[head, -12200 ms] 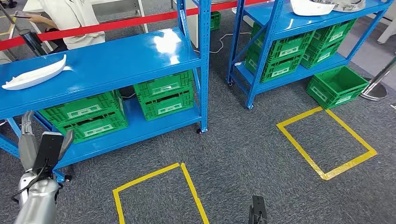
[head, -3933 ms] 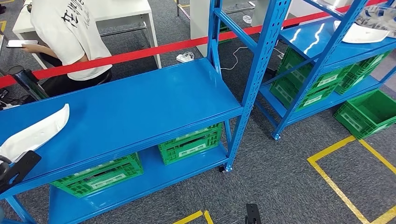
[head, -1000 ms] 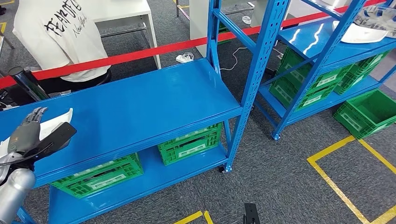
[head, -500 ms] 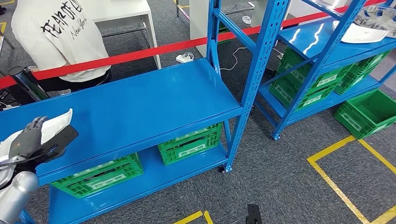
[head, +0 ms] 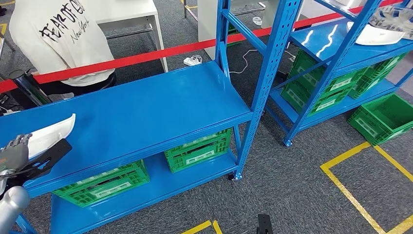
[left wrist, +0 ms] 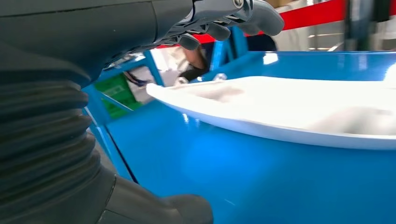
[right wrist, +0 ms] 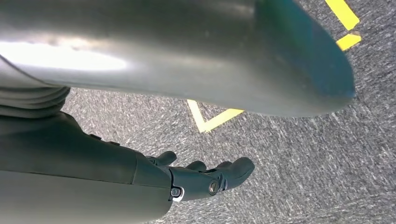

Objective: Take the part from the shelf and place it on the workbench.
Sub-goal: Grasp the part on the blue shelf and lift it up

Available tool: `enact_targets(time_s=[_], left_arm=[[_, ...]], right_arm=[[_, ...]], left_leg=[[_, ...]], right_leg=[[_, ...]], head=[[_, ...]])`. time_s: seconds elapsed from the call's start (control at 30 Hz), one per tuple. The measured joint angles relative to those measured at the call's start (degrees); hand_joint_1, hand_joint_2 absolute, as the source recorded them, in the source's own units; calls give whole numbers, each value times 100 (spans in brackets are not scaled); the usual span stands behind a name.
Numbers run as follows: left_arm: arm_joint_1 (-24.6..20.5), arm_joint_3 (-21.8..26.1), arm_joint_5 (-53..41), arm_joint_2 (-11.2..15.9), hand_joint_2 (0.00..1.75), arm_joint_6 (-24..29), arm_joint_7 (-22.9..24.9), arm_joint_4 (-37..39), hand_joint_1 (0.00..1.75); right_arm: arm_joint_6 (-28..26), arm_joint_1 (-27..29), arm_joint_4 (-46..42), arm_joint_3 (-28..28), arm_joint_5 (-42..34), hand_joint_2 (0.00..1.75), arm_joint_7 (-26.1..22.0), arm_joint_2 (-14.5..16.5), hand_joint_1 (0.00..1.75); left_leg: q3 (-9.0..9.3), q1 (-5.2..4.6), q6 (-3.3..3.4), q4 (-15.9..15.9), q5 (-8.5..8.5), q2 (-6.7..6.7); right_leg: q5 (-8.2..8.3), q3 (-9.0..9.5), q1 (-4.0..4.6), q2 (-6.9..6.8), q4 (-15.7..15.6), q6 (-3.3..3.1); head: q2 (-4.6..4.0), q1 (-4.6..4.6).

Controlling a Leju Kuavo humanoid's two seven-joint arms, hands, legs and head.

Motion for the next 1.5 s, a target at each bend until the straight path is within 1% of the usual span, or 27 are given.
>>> enact_targets(time_s=[0.23,0.43,0.57,0.6,0.7,0.73,0.83,0.93,1.5], left_arm=[[2,-55,-50,137,175,-52,99,19,0],[-3,-136,-186,230,175,-291,456,31,0],[-4,-150,-227,323,175,-233,553,31,0],[-4,-150,-236,336,175,-181,552,31,4],[-4,-150,-247,348,175,67,504,30,135],[-4,-150,-247,348,175,157,467,29,175],[-3,-150,-236,348,175,346,334,26,175],[-3,-150,-214,348,175,384,271,26,175],[-1,-150,-248,374,175,505,289,28,175]], right_arm=[[1,0,0,0,22,0,18,0,0],[-13,8,0,0,61,0,37,-2,0],[-53,7,0,0,93,0,44,-2,0],[-75,7,0,0,93,0,51,-2,0],[-133,4,0,0,92,0,85,-2,0],[-144,4,0,0,93,0,94,-2,0],[-167,4,0,0,95,0,105,-2,0],[-179,4,0,0,95,0,98,-1,0],[-187,7,0,0,97,0,-21,-2,0]], left_leg=[[0,-1,0,0,0,-2],[1,0,0,0,0,2],[2,0,-1,0,0,0],[2,0,-1,0,0,0],[2,0,-1,0,0,-1],[2,0,-1,0,0,-1],[2,0,-1,0,0,0],[2,0,-1,0,0,0],[2,0,-1,0,0,0]], right_leg=[[-2,2,-1,-1,0,-2],[-1,0,-1,-1,0,-2],[-1,1,0,0,0,-3],[-2,1,0,0,0,-3],[-2,2,0,-1,0,-3],[-2,2,-1,-1,0,-3],[-2,2,-1,-1,0,-3],[-2,2,-1,-1,0,-3],[-2,2,0,-1,0,-3]], head=[[-1,1],[-1,-1],[-1,-1],[-2,-1],[-1,-1],[0,-1],[0,-1],[0,-1],[0,0]])
